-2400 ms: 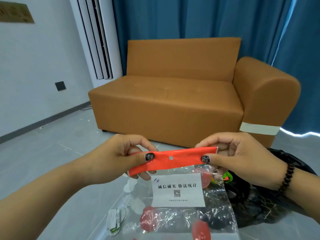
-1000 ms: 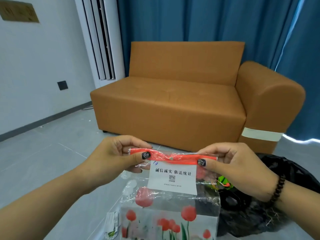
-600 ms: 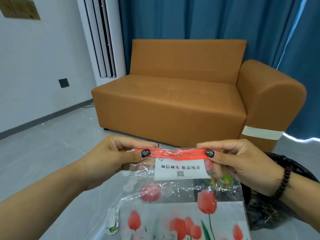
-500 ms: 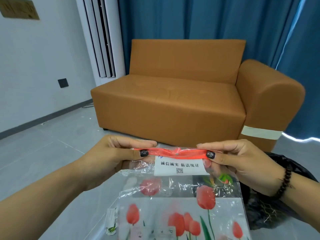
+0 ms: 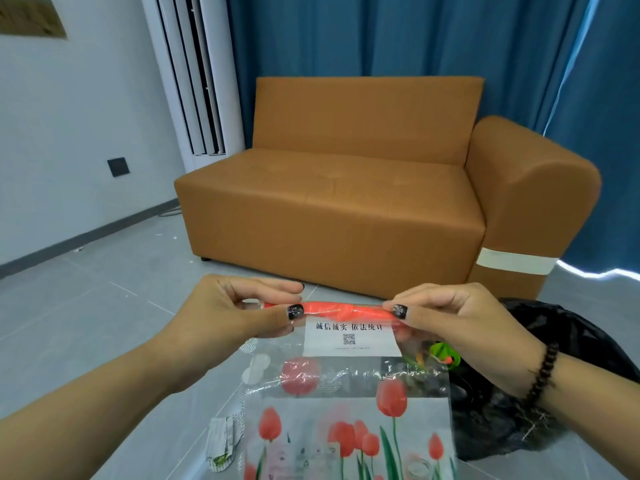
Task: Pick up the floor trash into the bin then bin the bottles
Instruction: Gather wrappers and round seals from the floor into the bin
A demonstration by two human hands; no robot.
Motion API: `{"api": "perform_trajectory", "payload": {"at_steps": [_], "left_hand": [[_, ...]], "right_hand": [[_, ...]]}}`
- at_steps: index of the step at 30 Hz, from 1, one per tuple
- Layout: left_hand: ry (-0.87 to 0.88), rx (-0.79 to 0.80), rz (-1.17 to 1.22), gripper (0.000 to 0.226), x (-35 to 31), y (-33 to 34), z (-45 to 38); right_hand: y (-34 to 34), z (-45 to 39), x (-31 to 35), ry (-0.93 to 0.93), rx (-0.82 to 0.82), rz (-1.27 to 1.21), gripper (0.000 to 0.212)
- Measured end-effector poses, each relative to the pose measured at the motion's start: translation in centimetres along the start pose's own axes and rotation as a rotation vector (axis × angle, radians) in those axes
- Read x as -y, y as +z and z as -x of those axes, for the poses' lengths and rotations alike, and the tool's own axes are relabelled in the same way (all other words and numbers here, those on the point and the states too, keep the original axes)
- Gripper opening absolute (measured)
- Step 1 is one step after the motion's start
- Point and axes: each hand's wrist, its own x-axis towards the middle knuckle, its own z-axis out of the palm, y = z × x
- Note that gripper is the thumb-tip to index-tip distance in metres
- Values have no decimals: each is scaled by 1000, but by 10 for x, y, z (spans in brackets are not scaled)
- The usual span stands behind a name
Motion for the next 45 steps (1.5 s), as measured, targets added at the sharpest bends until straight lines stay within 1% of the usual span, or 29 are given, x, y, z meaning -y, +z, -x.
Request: {"api": "perform_trajectory", "payload": {"at_steps": [3, 5, 7, 9, 11, 14, 17, 18, 20, 22, 24, 25, 27, 29, 30, 31, 36, 39, 42, 45], "left_hand": [[-8, 13, -29, 32, -1, -1, 0], [-19, 53, -44, 38, 0, -2, 1], [-36, 75, -26, 39, 1, -3, 0], [-72, 125, -26, 35, 2, -7, -1], [-93, 204, -89, 33, 2, -10, -1], [-115, 294, -144, 49, 2, -9, 1], [-132, 315, -77, 58, 1, -8, 2], [-134, 312, -56, 58, 1, -8, 2], [-130, 282, -15, 43, 0, -6, 2], [-121, 207, -1, 30, -1, -5, 2], [-96, 144, -39, 29, 1, -5, 1], [-86, 128, -37, 28, 0, -5, 1], [-65, 102, -10, 26, 0, -5, 1], [-52, 78, 4, 27, -1, -4, 1], [-49, 78, 10, 28, -2, -4, 2], [-51, 87, 16, 29, -2, -3, 3], [-103, 188, 84, 29, -4, 1, 8], [-183, 238, 106, 39, -3, 3, 6], [-220, 233, -43, 41, 2, 3, 3], [-194, 219, -120, 35, 2, 4, 3]], "right_hand": [[1, -2, -2, 37, -17, 58, 25], [3, -1, -2, 19, -11, 102, 25], [4, 0, -1, -23, -12, 130, 26], [7, 1, 1, -103, -24, 97, 27], [11, 3, 5, -210, -36, 70, 27], [16, 5, 7, -337, -46, 164, 31], [17, 5, 4, -493, -86, 325, 33], [17, 5, 3, -566, -94, 397, 29], [18, 5, 1, -700, -106, 546, 21], [19, 5, -1, -752, -112, 617, 18], [18, 6, -2, -685, -78, 550, 15], [18, 7, -1, -607, -43, 475, 17], [18, 9, 4, -397, 32, 263, 26], [19, 10, 7, -201, 71, 76, 31], [20, 9, 8, -146, 73, 41, 32], [21, 9, 9, -128, 66, 38, 30], [21, 7, 10, -172, -42, 36, 25], [20, 4, 7, -267, -98, 83, 27], [20, 1, 2, -347, -129, 138, 30], [20, 2, 1, -357, -122, 193, 30]]}}
